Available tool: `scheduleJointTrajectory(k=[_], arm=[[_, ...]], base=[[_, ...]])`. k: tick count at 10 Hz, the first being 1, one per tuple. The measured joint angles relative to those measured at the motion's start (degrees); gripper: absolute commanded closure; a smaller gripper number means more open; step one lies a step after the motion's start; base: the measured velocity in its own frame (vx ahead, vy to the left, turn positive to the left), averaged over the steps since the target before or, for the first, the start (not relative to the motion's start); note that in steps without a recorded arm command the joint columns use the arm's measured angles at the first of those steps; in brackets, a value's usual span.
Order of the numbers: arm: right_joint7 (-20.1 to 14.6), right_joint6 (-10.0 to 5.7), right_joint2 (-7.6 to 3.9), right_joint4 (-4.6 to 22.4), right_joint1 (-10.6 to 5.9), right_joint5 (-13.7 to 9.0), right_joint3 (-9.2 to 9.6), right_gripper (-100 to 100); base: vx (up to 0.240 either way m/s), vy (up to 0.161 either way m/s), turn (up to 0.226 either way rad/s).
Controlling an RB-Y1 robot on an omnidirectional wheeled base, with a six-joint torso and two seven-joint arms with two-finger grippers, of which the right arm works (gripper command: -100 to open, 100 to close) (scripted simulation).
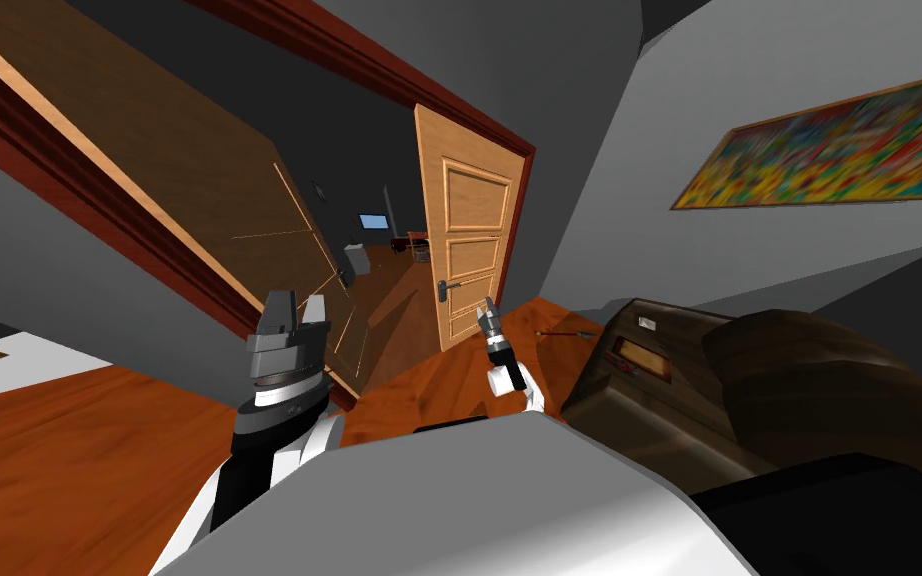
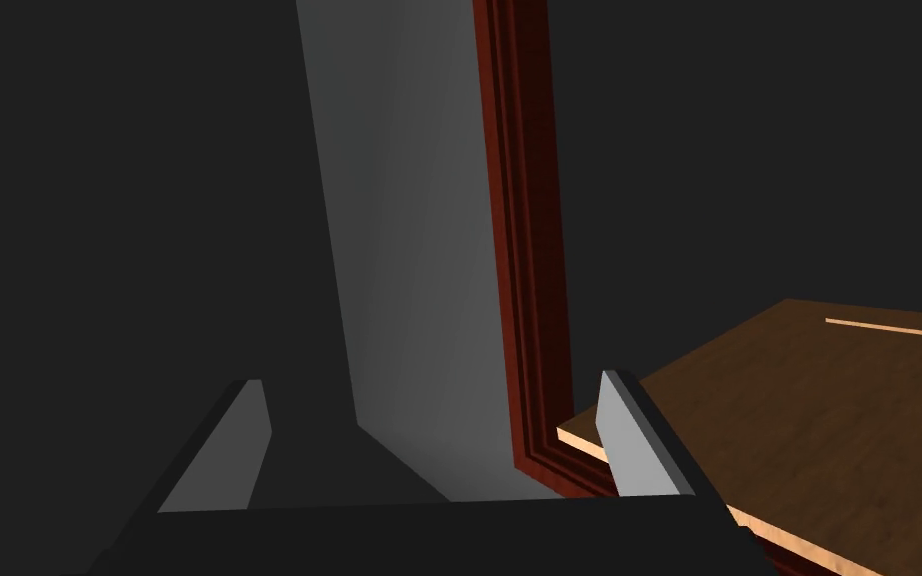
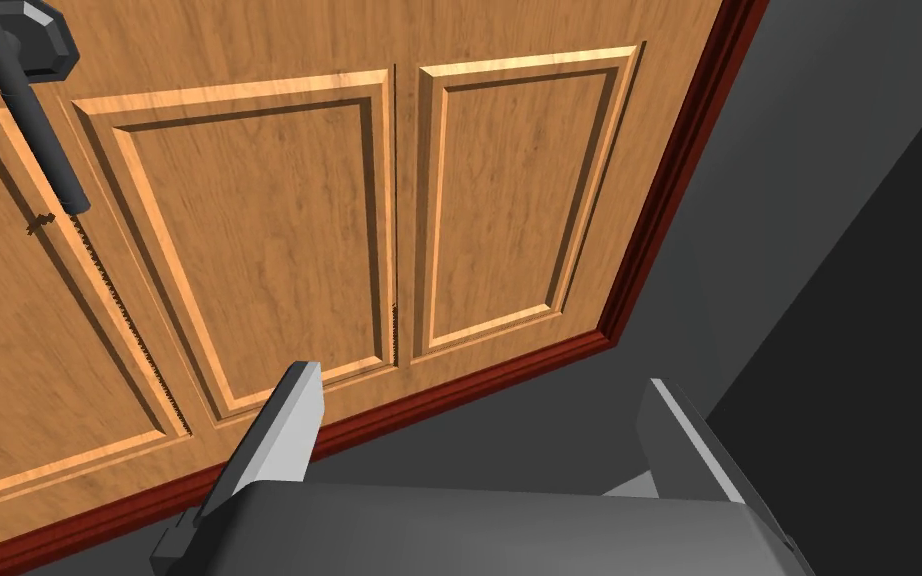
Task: Push the door open
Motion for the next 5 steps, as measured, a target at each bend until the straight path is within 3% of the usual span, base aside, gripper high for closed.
scheduleJointTrajectory(k=[2,5], arm=[[-0.56,-0.33,-0.27,2.64,-1.02,0.22,0.74,-100],[-1.64,-0.33,-1.03,7.50,-4.33,0.38,1.47,-100]], base=[[0.073,-0.018,-0.023],[0.066,-0.011,-0.019]])
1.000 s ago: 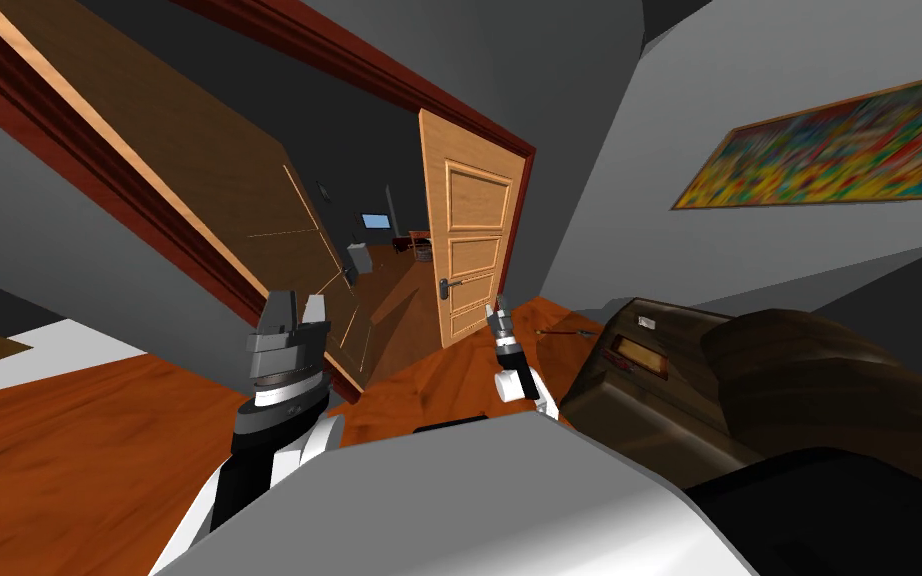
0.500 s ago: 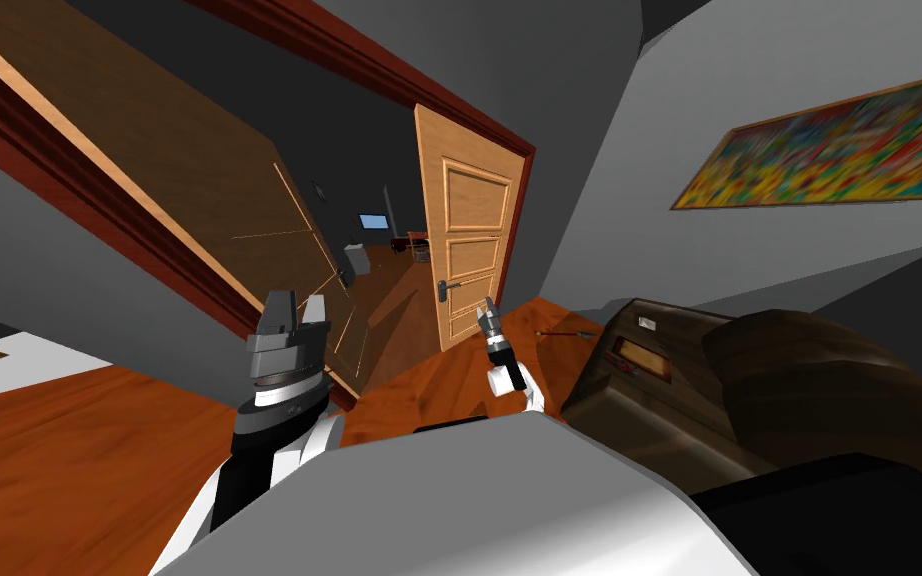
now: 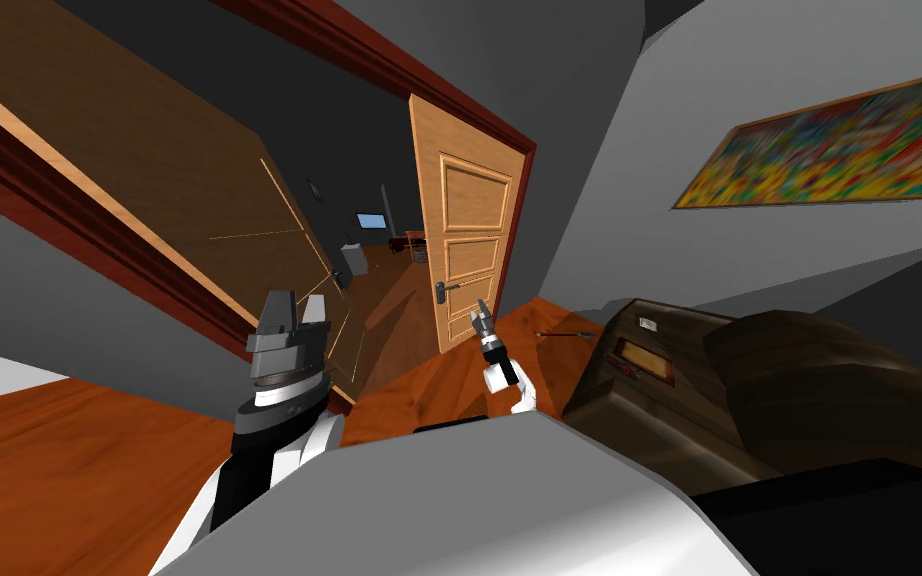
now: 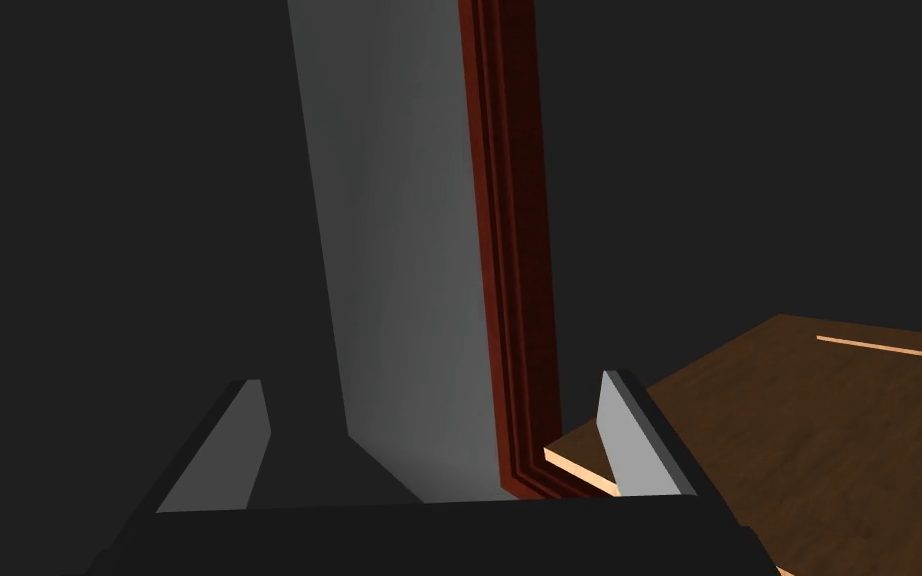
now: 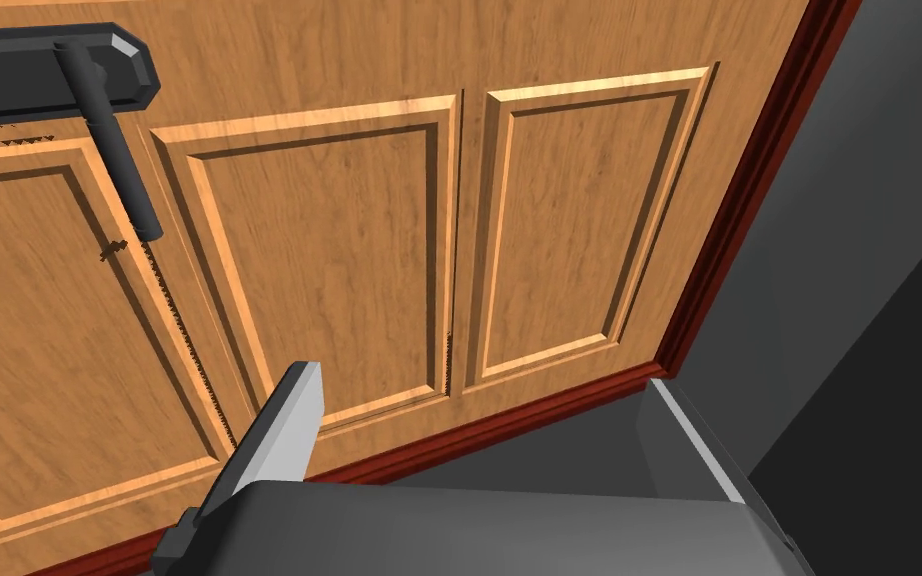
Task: Push the door open
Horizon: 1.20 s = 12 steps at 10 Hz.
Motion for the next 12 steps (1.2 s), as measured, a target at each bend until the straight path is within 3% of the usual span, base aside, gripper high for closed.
scheduleJointTrajectory(k=[6,12], arm=[[-1.46,-0.31,-0.65,7.84,-4.68,0.57,1.80,-100],[-3.23,-0.41,-1.35,17.06,-10.60,1.17,3.75,-100]], base=[[0.054,-0.007,-0.014],[0.068,-0.009,-0.018]])
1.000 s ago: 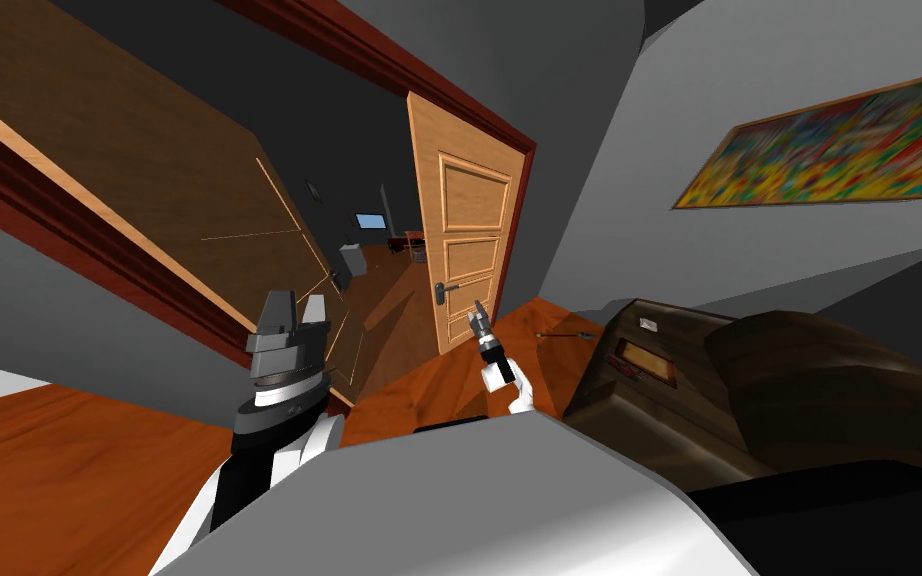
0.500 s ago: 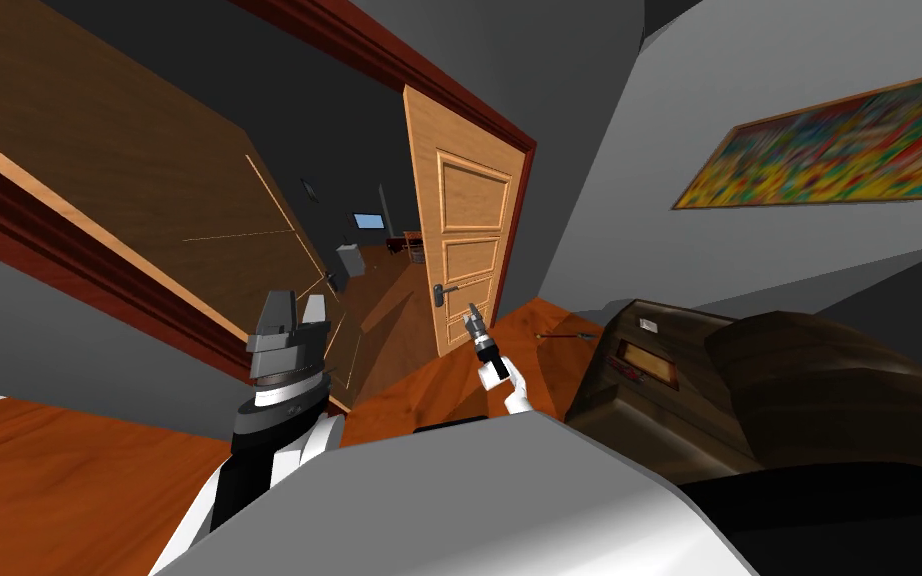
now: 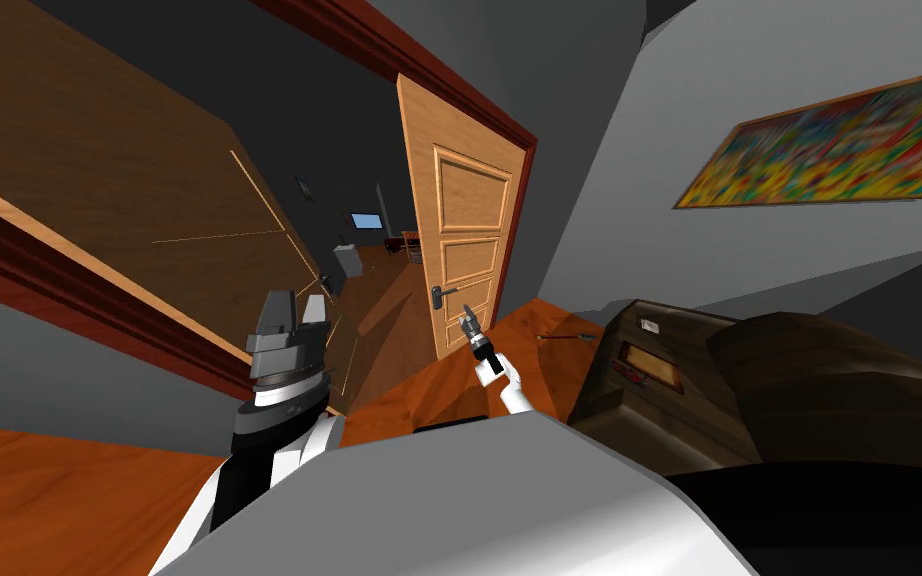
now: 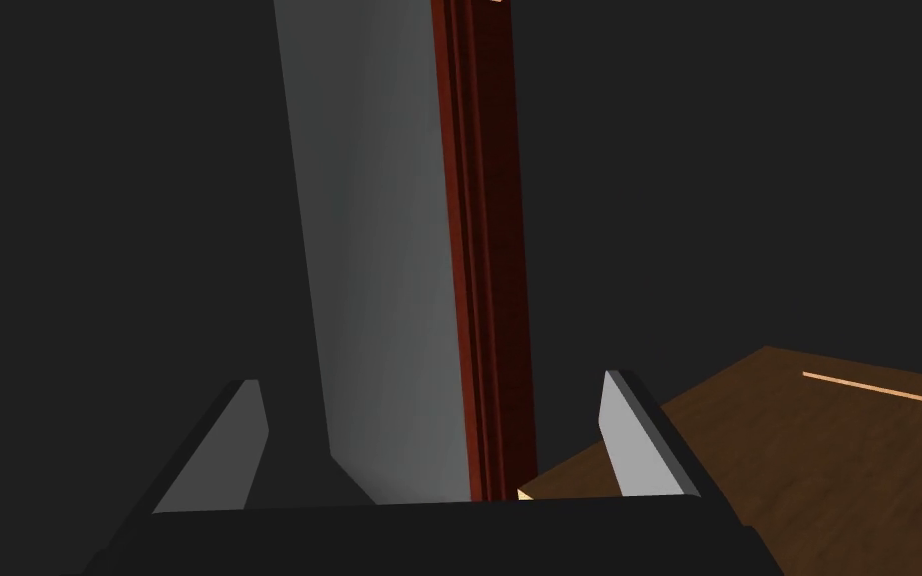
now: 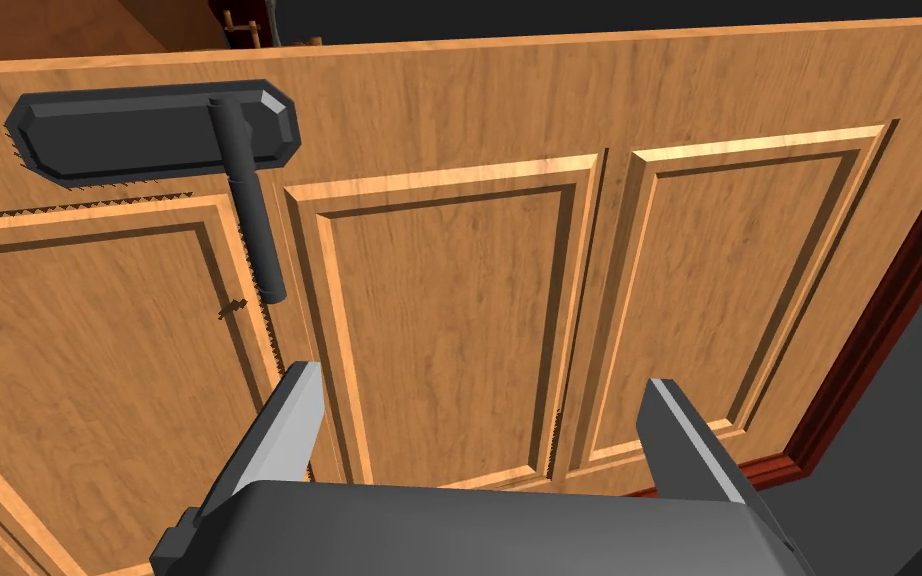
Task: Push the door open
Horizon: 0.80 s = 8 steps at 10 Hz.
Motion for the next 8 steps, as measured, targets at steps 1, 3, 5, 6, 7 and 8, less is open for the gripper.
scheduleJointTrajectory(k=[1,3,5,6,7,8], arm=[[-0.22,0.18,-0.09,1.27,-0.85,0.12,0.38,-100],[-0.73,-0.20,-0.23,4.47,-2.78,0.32,0.98,-100],[-1.32,-0.24,-0.34,7.67,-4.90,0.56,1.70,-100],[-1.49,-0.27,-0.35,8.78,-5.46,0.63,1.90,-100],[-1.74,-0.43,-0.40,10.74,-6.61,0.70,2.15,-100],[-2.15,-0.71,-0.61,12.90,-7.83,0.78,2.51,-100]], base=[[0.070,-0.018,-0.026],[0.059,-0.006,-0.013],[0.079,-0.003,-0.015],[0.065,-0.006,-0.019],[0.076,-0.008,-0.024],[0.089,-0.008,-0.023]])
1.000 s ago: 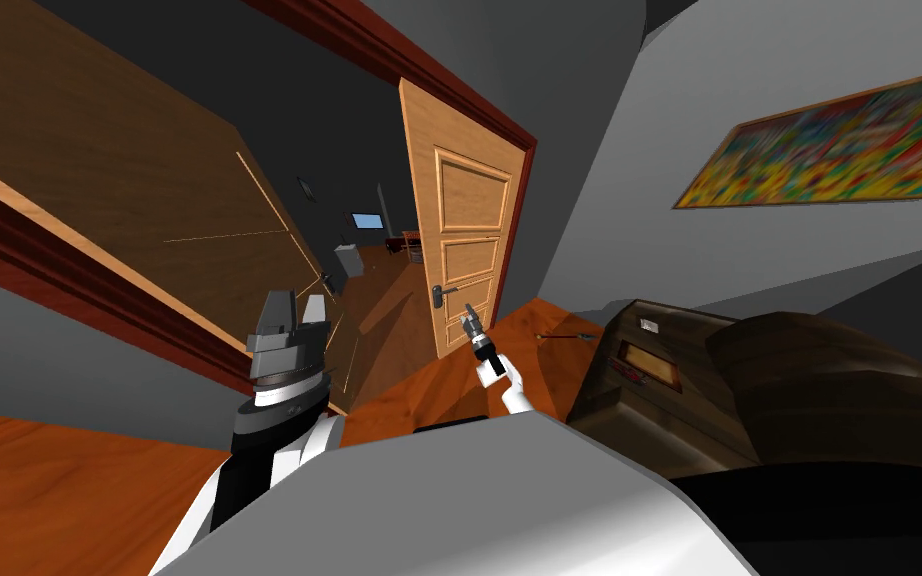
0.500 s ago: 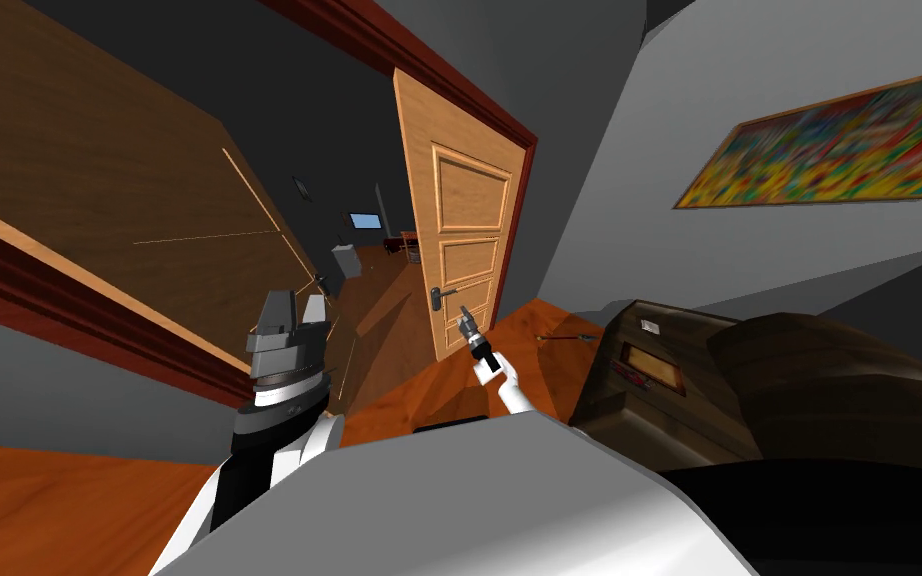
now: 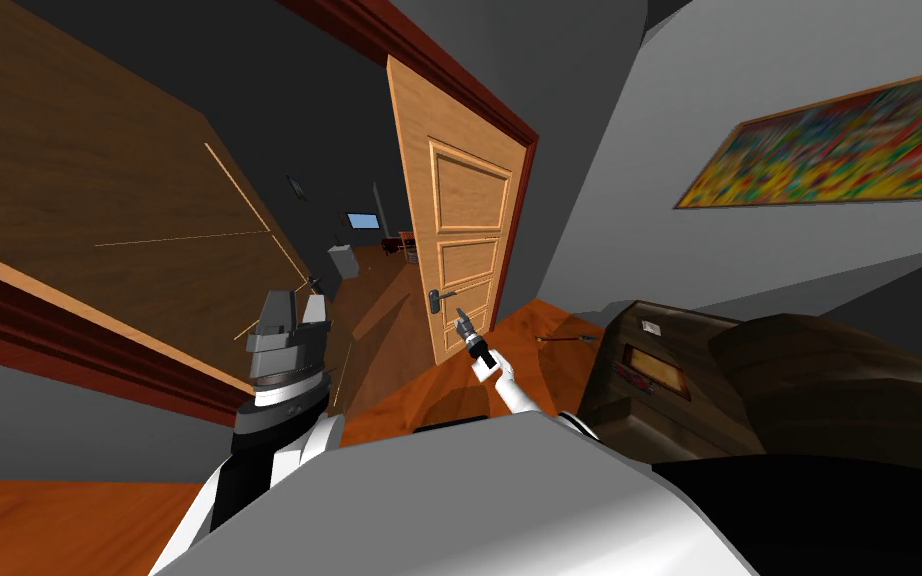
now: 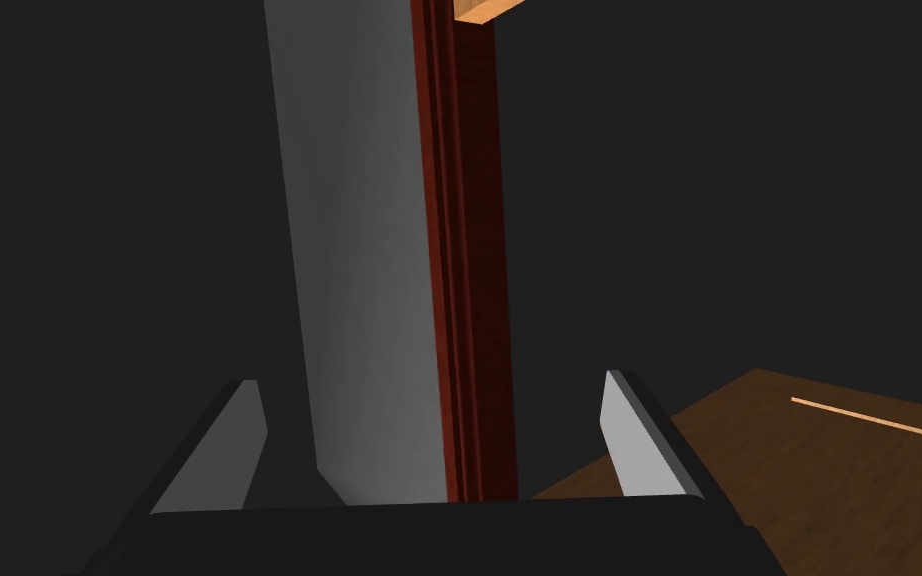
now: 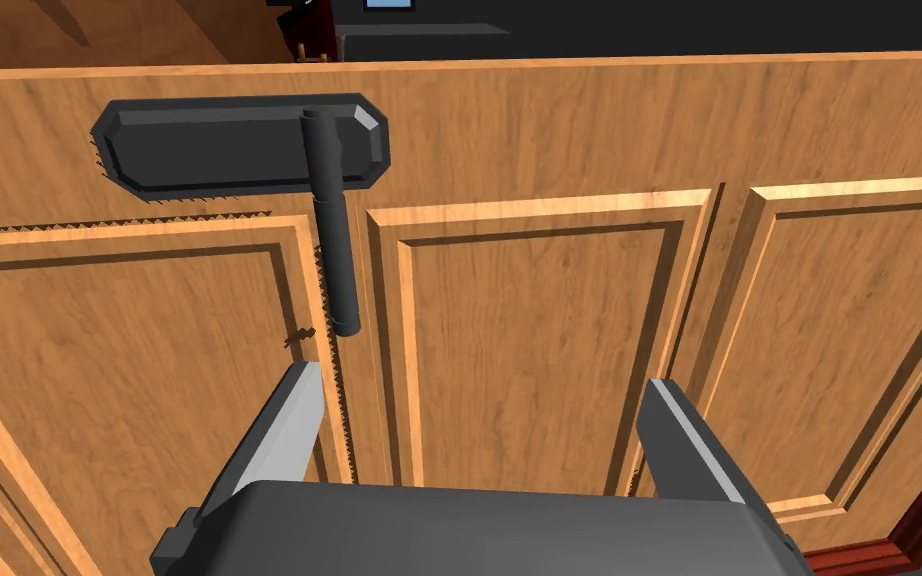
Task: Push the door open
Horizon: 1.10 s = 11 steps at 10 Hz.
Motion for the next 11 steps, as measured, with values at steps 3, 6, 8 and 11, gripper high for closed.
scheduleJointTrajectory(k=[3,6,8,11], arm=[[-1.13,0.17,-0.36,4.87,-3.20,0.41,1.33,-100],[-1.99,0.28,-0.50,9.61,-6.14,0.78,2.47,-100],[-2.45,0.03,-0.51,12.58,-7.80,0.99,3.07,-100],[-3.14,-0.17,-0.64,16.30,-10.11,1.21,3.80,-100]], base=[[0.096,-0.007,-0.021],[0.101,0.000,-0.019],[0.094,-0.012,-0.014],[0.093,-0.003,-0.015]])
